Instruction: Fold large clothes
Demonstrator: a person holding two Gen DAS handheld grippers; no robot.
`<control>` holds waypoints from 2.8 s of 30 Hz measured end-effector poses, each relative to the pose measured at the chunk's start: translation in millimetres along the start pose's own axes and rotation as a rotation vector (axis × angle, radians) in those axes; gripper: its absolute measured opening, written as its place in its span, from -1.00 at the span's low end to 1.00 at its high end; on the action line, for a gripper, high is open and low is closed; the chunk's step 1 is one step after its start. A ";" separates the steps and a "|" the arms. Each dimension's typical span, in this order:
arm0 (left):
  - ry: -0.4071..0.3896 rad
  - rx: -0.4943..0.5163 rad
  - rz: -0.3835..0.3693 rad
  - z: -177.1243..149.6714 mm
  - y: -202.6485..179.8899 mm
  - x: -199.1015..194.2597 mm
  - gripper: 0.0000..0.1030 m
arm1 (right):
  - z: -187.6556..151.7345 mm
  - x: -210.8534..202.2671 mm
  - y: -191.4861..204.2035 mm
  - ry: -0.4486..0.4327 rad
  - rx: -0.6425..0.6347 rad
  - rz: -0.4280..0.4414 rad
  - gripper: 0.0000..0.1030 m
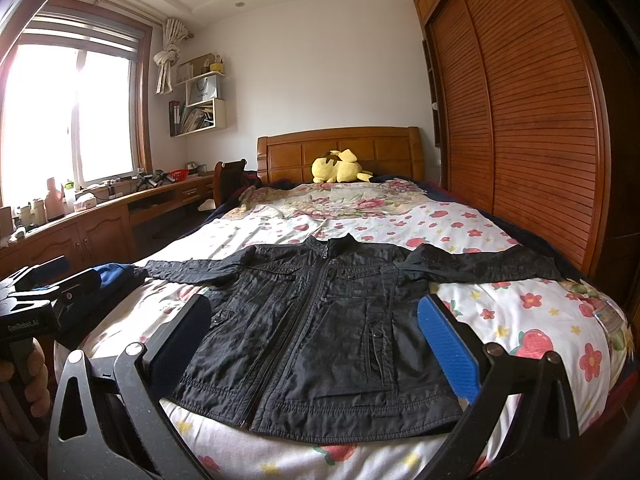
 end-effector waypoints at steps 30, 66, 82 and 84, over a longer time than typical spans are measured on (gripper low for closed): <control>0.100 0.009 0.037 -15.5 5.7 39.1 1.00 | -17.5 30.9 -4.1 0.054 -0.030 0.007 1.00; 0.321 -0.091 0.131 -20.6 82.5 199.1 1.00 | -28.8 286.8 20.4 0.241 -0.114 0.286 1.00; 0.404 -0.174 0.181 3.4 139.2 334.1 1.00 | -72.2 342.5 8.6 0.361 -0.125 0.344 1.00; 0.415 -0.182 0.198 5.5 149.2 356.6 1.00 | -74.6 344.9 8.3 0.368 -0.123 0.336 1.00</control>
Point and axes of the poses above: each gripper's, at about its wrist camera, not at the fingertips, and x roughly the way its jaws point, y to its left, z to its top, the point moved 3 cm from there along x, roughly the way its jaws point, and after that the axes turned 8 degrees about z, right-handed, at the moved point
